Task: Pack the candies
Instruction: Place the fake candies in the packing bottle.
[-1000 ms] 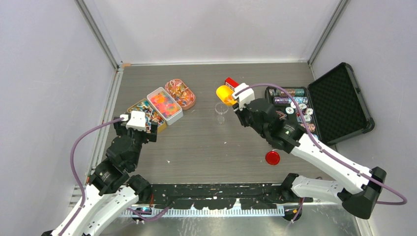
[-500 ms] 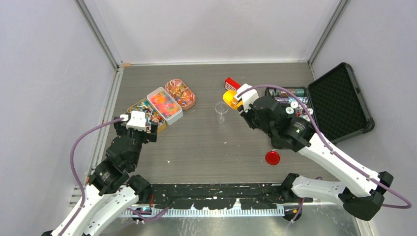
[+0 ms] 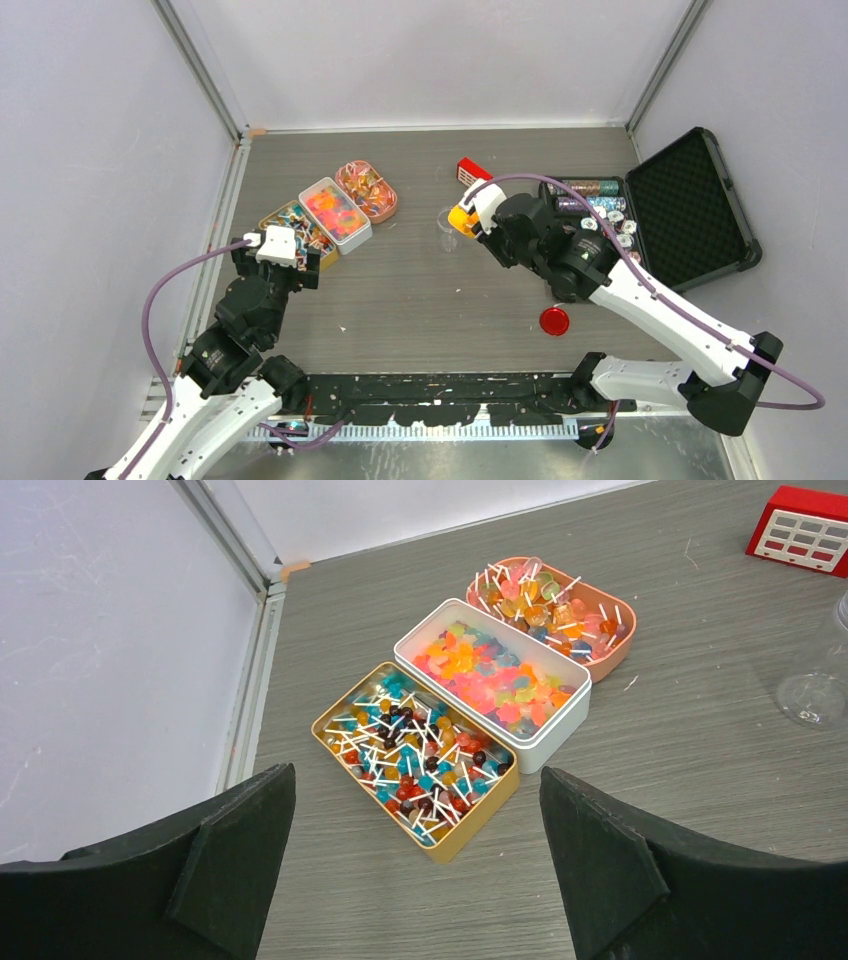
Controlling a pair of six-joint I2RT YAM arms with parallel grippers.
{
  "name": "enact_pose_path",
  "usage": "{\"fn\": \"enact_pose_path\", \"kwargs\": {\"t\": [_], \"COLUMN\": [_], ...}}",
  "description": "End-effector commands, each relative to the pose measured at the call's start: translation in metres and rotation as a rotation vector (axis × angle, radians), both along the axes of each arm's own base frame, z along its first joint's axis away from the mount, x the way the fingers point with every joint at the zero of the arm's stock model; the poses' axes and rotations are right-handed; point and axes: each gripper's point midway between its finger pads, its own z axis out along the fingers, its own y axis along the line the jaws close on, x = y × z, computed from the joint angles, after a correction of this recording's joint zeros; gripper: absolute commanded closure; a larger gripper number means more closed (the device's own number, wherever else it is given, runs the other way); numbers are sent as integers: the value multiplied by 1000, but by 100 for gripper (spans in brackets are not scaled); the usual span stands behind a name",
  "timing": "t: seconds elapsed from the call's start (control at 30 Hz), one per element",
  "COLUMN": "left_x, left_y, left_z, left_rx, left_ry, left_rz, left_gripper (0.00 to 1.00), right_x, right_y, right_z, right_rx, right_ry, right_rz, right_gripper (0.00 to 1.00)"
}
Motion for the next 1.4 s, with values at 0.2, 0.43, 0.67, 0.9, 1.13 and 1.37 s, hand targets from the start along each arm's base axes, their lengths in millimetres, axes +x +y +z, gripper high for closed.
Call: {"fn": "enact_pose_path", "kwargs": {"t": [0.2, 0.43, 0.67, 0.9, 1.13, 1.37], "left_x": [1, 0, 1, 0, 0, -1], "left_y": [-1, 0, 0, 1, 1, 1], "left_z": [15, 16, 15, 16, 16, 16], "left_rx": [-53, -55, -54, -54, -54, -55], "left_ry": [-50, -52, -51, -55, -54, -55], "left_rz": [5, 7, 5, 9, 9, 9], "left_gripper": [7, 8, 8, 8, 8, 8], "right_x": [7, 10, 12, 14, 14, 13], "right_y": [6, 4, 4, 4, 3, 2], "right_z": [22, 19, 18, 15, 19, 21], "right_rx": [-2, -50, -87, -119, -125, -129], "right_ry": [-31, -9, 9, 25, 26, 30], "right_rz": [10, 1, -2, -5, -9, -9], "right_gripper": [100, 100, 100, 100, 100, 100]}}
